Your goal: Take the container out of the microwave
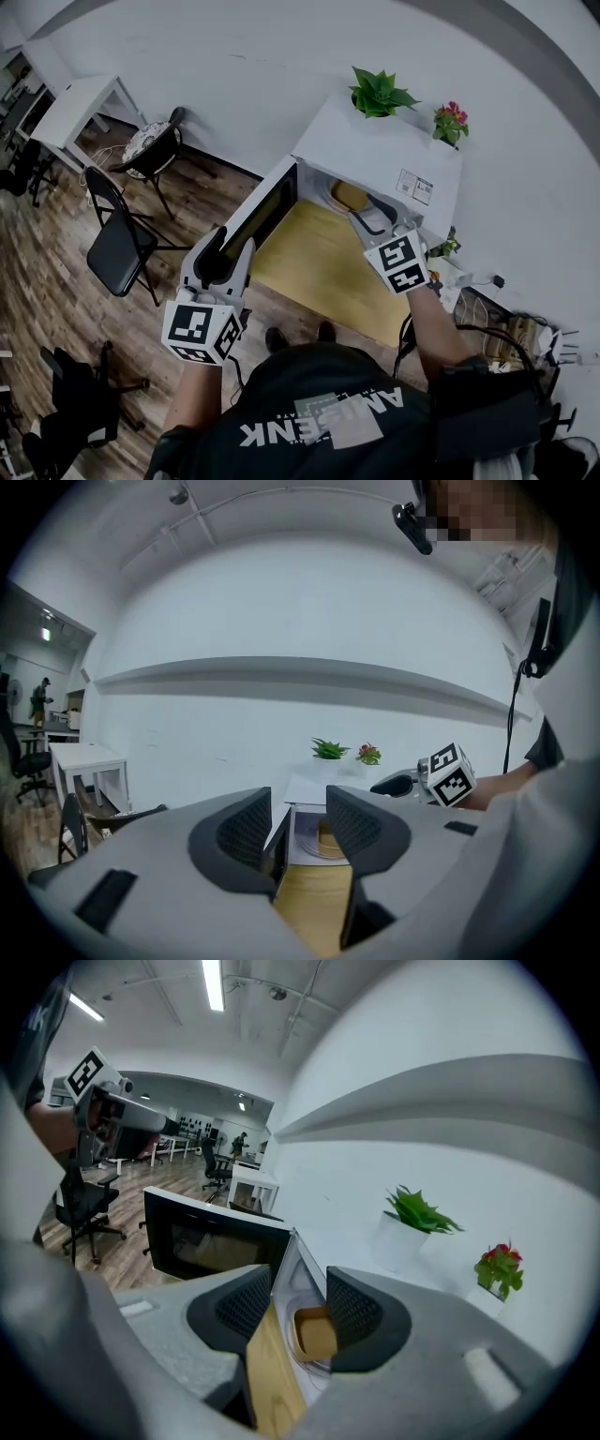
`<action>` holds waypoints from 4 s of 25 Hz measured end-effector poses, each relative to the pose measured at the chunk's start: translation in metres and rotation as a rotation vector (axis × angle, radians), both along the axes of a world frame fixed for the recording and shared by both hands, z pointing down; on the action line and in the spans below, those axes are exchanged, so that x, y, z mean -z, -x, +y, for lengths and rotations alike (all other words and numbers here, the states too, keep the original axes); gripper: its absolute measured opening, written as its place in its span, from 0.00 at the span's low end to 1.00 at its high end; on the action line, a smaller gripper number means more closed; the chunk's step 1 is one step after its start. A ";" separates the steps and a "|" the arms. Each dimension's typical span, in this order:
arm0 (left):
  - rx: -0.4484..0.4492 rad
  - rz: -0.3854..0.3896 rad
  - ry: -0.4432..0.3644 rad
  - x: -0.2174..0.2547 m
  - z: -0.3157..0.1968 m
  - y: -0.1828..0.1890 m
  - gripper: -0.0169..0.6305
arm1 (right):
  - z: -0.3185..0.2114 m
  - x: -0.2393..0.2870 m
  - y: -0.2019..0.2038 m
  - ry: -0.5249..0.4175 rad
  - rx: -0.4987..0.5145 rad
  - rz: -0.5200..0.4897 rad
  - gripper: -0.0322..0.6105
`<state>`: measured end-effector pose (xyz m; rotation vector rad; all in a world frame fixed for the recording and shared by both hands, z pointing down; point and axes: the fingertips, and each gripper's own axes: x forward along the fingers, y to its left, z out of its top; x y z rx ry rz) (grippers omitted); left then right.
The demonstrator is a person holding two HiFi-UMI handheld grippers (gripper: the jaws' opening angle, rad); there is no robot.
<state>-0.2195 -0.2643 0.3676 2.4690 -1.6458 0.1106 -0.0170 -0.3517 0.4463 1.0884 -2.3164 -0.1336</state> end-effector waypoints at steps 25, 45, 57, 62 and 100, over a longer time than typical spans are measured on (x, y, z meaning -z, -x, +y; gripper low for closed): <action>0.261 -0.001 0.090 -0.023 0.041 0.022 0.28 | -0.079 -0.176 0.007 0.145 0.088 0.250 0.32; 0.347 -0.019 0.121 -0.032 0.059 0.031 0.28 | -0.112 -0.235 -0.001 0.162 0.133 0.526 0.17; 0.333 -0.029 0.140 -0.032 0.064 0.027 0.28 | -0.113 -0.234 0.000 0.175 0.139 0.529 0.13; 0.341 -0.026 0.152 -0.036 0.065 0.030 0.28 | -0.105 -0.234 0.003 0.187 0.164 0.509 0.10; -0.120 0.027 0.082 -0.033 0.022 0.021 0.14 | 0.100 -0.102 0.074 0.308 0.204 0.195 0.10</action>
